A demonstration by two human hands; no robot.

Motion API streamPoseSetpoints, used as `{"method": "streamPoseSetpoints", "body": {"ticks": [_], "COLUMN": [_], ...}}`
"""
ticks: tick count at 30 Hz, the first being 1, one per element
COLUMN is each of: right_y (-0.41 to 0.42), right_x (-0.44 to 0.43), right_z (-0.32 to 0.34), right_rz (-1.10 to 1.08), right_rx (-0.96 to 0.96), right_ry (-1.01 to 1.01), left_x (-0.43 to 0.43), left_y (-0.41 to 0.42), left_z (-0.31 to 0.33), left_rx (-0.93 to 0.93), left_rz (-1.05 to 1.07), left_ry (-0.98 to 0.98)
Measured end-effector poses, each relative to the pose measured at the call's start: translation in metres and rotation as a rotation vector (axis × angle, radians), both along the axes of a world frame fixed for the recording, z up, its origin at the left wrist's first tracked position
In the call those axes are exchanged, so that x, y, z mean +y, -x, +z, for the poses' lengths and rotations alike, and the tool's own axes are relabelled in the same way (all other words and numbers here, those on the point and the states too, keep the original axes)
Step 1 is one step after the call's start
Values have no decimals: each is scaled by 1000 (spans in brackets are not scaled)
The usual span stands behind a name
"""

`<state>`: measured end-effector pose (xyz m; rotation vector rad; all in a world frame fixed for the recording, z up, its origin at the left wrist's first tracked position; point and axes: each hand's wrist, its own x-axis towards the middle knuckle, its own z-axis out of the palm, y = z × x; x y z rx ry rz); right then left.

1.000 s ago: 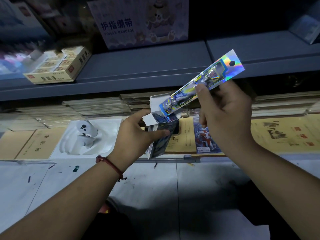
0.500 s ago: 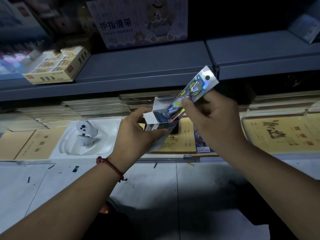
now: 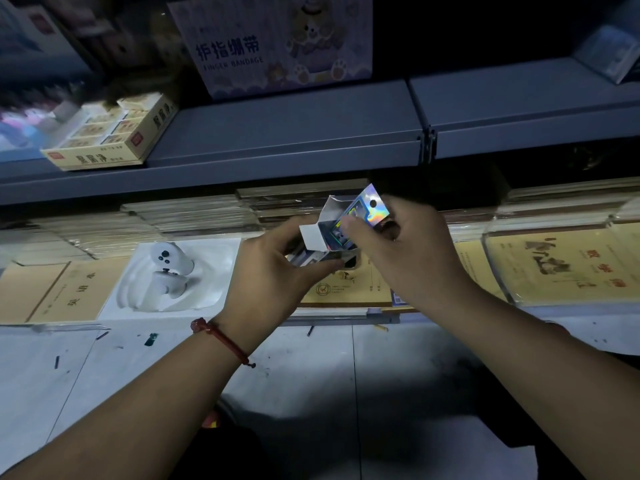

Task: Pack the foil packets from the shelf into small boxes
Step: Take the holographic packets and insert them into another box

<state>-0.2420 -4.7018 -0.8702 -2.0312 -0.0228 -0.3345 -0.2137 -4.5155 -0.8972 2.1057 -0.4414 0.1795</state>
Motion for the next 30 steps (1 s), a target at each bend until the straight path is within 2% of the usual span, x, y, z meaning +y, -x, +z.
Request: {"method": "streamPoseSetpoints", "body": {"ticks": [3,12,18,23,27,30], "right_y": [0,7,5,4,2,3], "right_x": [-4,-3,2,7,7,7], "right_z": [5,9,3,2,4,7], "right_rz": [-21,19,6,51,122,151], "right_rx": [-58,-27,-40,62,154,262], "right_ry": [3,23,159,134,170,141], "left_x": [1,-1,-1,-3,-1,-1], "left_y": [1,4,9,13,9,8], "left_z": [0,7,11,12,8,9], "left_rx": [-8,-65,-99,-93,-106,-112], "left_rz": [14,4,-15,-42,-28,-24], "left_ry": [-57,-123,-131,-135,-236,-241]}}
